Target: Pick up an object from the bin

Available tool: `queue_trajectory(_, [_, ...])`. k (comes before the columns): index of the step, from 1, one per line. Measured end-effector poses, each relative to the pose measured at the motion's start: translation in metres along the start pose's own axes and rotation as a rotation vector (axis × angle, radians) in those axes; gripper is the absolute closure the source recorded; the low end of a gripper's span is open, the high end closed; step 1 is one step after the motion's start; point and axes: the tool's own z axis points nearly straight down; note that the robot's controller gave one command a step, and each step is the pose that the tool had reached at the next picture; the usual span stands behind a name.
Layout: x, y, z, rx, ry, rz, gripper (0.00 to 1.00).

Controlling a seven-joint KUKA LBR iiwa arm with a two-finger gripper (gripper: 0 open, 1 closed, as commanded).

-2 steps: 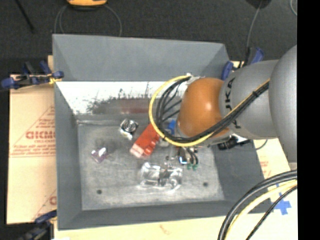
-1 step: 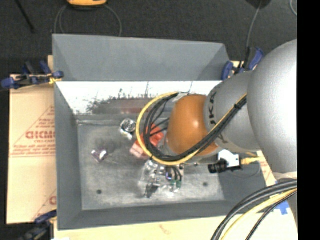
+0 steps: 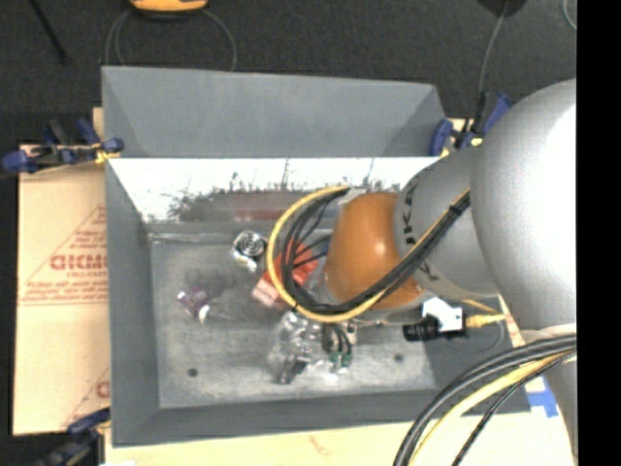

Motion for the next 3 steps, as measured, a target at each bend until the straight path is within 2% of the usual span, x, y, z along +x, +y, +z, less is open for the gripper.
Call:
queue_trajectory(1, [-0.002,0.002,0.0,0.004,0.0,-0.039,0.0])
queue_trajectory(2, [-0.005,-0.008,0.0,-0.001,0.003,-0.123,0.0])
queue_trajectory(3, [-0.009,-0.008,0.001,-0.001,0.008,-0.107,0.0])
